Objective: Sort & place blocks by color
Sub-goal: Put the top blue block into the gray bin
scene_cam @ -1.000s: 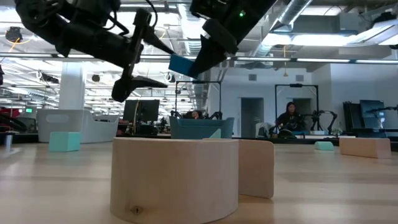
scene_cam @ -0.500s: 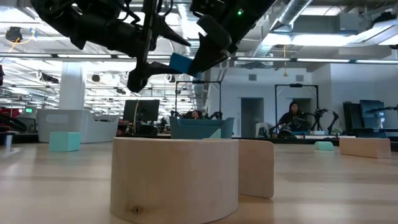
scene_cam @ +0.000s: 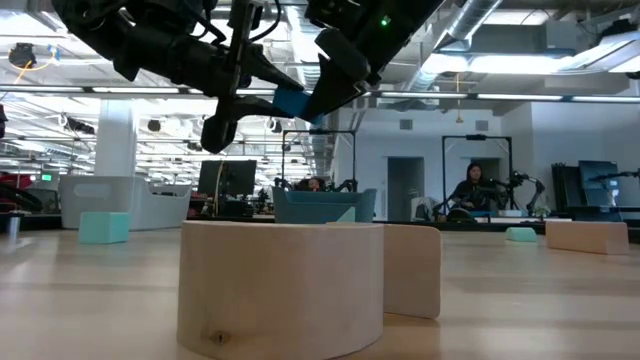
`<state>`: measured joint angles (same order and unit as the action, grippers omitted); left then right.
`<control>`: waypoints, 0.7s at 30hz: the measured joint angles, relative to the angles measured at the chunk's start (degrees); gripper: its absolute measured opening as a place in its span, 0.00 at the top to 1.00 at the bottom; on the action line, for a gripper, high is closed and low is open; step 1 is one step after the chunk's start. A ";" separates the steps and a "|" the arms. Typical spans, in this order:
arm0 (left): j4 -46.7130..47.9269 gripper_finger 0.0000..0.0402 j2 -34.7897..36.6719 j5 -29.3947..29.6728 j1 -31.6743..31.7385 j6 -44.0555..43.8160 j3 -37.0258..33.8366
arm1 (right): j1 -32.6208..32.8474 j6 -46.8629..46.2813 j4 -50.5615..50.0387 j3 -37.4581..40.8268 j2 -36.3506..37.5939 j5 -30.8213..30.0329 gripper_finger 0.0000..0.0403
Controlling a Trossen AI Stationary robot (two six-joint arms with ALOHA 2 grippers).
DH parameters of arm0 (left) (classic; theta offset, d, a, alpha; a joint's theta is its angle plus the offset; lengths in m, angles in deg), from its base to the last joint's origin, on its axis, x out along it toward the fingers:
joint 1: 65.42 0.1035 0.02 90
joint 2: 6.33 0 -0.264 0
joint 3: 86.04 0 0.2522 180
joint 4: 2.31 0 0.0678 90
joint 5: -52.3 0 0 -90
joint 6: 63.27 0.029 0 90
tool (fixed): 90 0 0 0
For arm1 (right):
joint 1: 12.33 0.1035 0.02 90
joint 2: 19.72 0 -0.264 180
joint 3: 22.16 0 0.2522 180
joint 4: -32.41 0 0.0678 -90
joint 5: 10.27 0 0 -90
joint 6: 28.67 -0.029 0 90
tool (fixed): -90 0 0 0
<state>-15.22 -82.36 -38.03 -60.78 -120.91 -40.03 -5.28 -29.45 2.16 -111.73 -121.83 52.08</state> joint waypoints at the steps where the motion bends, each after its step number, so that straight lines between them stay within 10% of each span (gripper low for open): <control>1: 0.02 0.74 0.00 -0.42 0.29 0.21 0.00 | 0.00 -0.08 0.02 0.00 -0.02 0.02 0.64; 10: 6.91 0.74 2.85 -0.17 3.97 2.82 -0.07 | 0.13 -15.70 -5.01 0.00 4.26 -0.41 0.44; 21: 38.82 0.74 21.71 7.16 10.50 10.56 -0.11 | 0.60 -32.25 -3.29 11.22 15.24 -1.25 0.45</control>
<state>23.59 -60.65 -30.87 -50.28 -110.36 -40.14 -4.68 -61.70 -1.13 -100.51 -106.59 50.83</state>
